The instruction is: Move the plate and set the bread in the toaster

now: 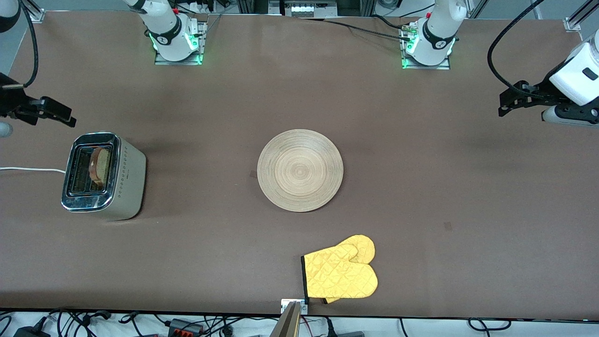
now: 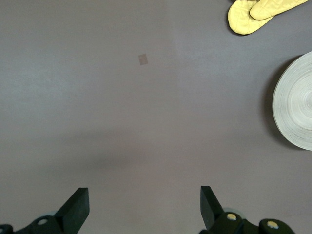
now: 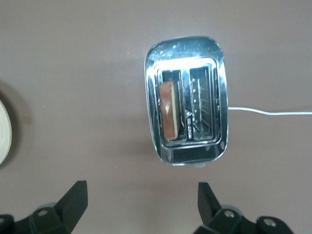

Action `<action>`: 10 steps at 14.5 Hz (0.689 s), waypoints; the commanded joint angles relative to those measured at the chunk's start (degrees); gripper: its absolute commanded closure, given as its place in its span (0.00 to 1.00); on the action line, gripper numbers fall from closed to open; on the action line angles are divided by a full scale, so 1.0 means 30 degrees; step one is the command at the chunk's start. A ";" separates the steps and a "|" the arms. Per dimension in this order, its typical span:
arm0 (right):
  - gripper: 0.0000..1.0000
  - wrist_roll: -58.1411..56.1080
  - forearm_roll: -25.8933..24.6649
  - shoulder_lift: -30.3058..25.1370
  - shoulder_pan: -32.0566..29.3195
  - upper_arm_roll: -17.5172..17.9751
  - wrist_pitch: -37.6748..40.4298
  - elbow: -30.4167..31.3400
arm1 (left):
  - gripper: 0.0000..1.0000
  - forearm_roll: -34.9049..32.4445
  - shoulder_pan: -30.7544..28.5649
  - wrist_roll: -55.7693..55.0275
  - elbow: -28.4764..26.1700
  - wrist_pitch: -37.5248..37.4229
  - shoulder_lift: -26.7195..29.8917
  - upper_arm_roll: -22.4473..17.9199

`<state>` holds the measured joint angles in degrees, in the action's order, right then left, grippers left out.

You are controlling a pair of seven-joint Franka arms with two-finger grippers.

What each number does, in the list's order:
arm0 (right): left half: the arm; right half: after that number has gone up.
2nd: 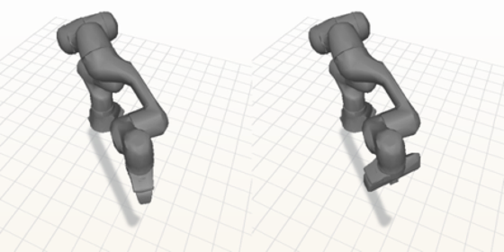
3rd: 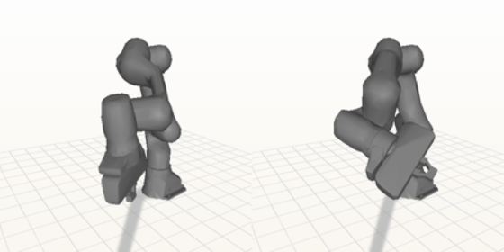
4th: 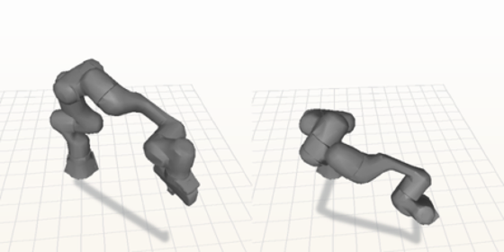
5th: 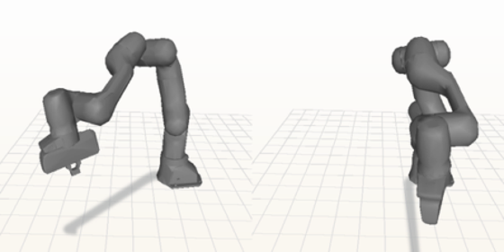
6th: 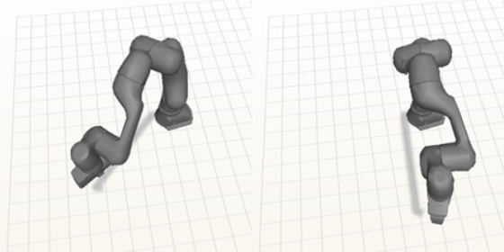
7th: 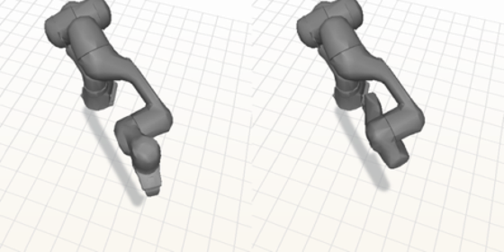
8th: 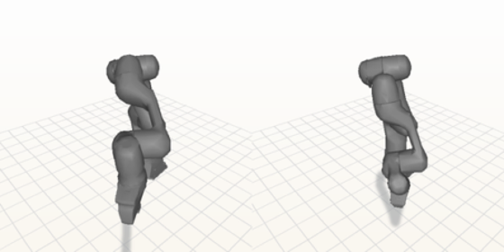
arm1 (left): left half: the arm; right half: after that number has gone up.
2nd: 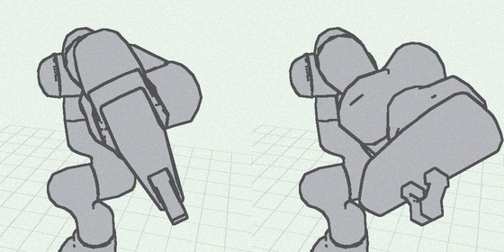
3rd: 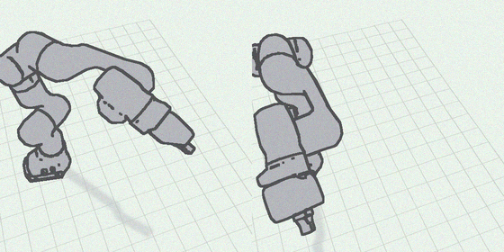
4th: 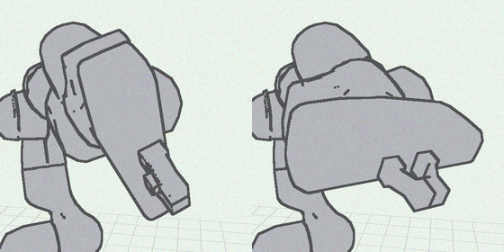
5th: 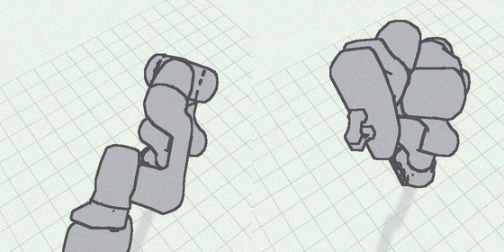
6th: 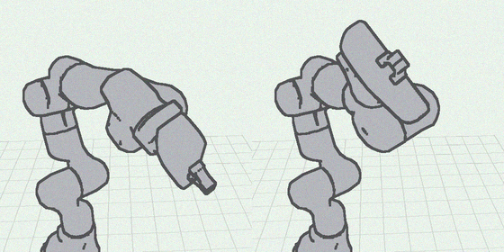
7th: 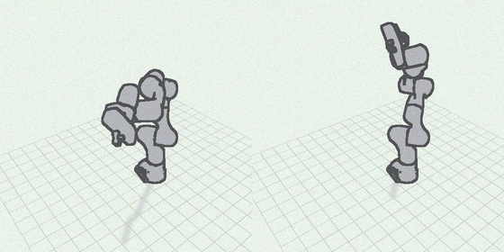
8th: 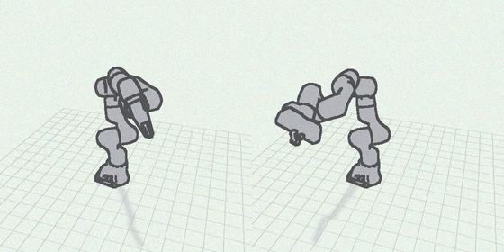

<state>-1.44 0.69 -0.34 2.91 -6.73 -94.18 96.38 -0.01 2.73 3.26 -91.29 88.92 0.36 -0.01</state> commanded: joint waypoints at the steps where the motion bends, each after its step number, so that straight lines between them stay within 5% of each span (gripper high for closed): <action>1: 0.00 -0.0251 -0.0290 -0.0853 0.0435 0.0076 -0.0657 0.1040 | 0.00 -0.0171 0.0114 0.0289 0.0518 -0.0225 -0.0207 -0.0056; 10: 0.00 -0.0310 -0.0114 0.0525 0.0377 0.0047 -0.0600 -0.0309 | 0.00 -0.0200 0.0114 0.0289 0.0518 -0.0225 -0.0207 -0.0056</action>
<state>-1.51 0.60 0.71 4.02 -6.69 -97.35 96.95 -0.01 2.73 3.26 -91.29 88.92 0.36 -0.01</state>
